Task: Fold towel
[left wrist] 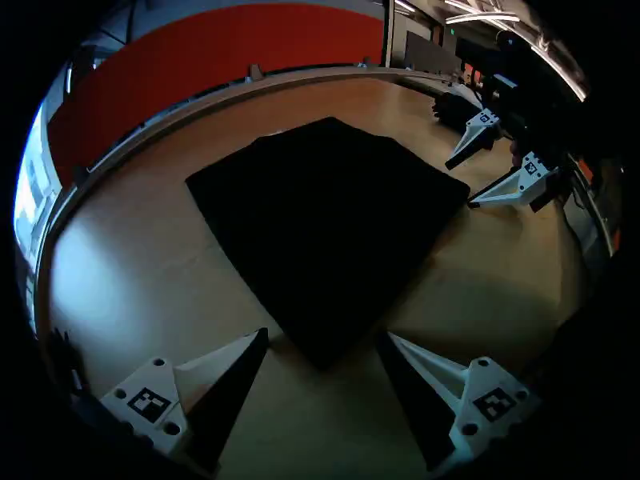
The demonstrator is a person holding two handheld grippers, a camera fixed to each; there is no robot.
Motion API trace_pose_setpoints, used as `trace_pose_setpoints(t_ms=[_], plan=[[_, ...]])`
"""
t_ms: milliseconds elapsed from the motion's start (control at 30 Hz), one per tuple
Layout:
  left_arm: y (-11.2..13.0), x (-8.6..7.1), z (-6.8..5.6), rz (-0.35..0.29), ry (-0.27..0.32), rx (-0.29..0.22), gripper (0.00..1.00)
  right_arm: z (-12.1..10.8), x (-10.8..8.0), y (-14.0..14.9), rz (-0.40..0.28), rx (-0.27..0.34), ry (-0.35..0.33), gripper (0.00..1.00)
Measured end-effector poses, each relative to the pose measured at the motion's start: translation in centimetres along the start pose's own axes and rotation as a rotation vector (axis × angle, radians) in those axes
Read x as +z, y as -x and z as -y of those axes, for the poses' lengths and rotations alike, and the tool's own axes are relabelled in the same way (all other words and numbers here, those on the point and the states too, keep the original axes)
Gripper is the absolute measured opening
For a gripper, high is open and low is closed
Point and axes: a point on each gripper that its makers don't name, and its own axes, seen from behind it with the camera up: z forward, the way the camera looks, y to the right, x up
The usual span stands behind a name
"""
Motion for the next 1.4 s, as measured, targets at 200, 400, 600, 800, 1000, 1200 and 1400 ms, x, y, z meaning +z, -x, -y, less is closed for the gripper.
trace_pose_setpoints(t_ms=[200, 400, 600, 800, 1000, 1200, 1400], plan=[[0.01, 0.05, 0.02, 0.001, 0.003, 0.011, 0.99, 0.01, 0.16, 0.28, 0.001, 0.008, -0.011, 0.99], [0.02, 0.03, 0.05, 0.003, -0.002, 0.007, 0.98, 0.10, 0.27, 0.46, 0.002, 0.028, -0.033, 0.94], [0.03, 0.04, 0.13, 0.009, -0.009, -0.003, 0.94, 0.27, 0.24, 0.50, -0.006, 0.018, -0.041, 0.86], [-0.03, 0.09, 0.01, 0.016, -0.008, -0.002, 0.83, 0.67, 0.27, 0.43, -0.006, 0.006, -0.052, 0.72], [-0.09, 0.11, 0.09, 0.020, -0.013, -0.010, 0.74, 0.72, 0.38, 0.30, -0.005, 0.010, -0.053, 0.58], [-0.09, 0.02, -0.11, 0.025, -0.016, -0.012, 0.60, 0.88, 0.42, 0.19, -0.005, 0.005, -0.058, 0.44], [-0.17, 0.03, -0.32, 0.031, -0.023, -0.020, 0.32, 0.90, 0.45, 0.19, -0.005, 0.009, -0.061, 0.26]])
